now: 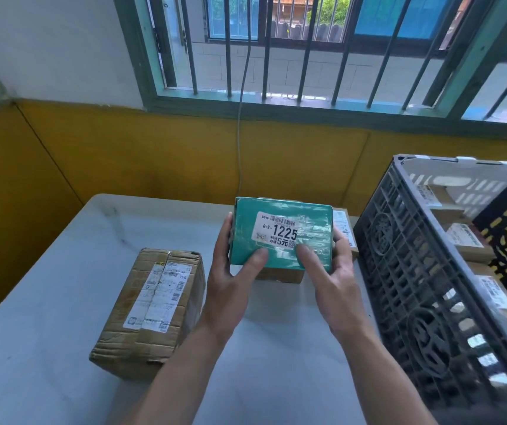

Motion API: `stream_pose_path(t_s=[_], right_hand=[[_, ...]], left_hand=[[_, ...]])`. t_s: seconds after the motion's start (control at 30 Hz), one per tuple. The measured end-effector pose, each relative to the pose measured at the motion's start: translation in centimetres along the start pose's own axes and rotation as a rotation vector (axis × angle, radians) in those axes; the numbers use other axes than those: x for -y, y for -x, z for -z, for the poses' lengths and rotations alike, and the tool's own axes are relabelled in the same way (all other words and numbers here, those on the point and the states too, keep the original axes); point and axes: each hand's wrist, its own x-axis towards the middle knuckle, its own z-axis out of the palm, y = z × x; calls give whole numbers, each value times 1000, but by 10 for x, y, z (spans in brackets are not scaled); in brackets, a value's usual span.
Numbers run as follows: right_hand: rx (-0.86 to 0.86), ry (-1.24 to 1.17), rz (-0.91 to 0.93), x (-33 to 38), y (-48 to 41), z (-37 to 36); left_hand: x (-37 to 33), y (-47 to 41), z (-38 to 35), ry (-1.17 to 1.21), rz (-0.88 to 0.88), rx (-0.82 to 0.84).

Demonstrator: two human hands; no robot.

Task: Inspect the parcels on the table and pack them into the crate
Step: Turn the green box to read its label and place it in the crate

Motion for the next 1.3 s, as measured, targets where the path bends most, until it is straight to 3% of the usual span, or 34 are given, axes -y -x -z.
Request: stream_pose_path(t_s=[0.13,0.33,0.57,0.77,1.17,1.3], right_hand=[[69,95,18,1,3,2],[19,97,3,1,0,0],[51,162,8,0,3,1],[-80,147,19,-6,0,0],[-142,123,-16,-3,1,1],[-147,107,-16,-2,0,0]], left_hand=[[-3,2,-4,-63,23,-23],[-3,5,2,-77,-2,43],[-2,-1,2,-136,9,-89],[0,-3,4,-147,-8,-79],[0,-3,2,-174,31,-68],[4,-4,5,-27,51,-42]])
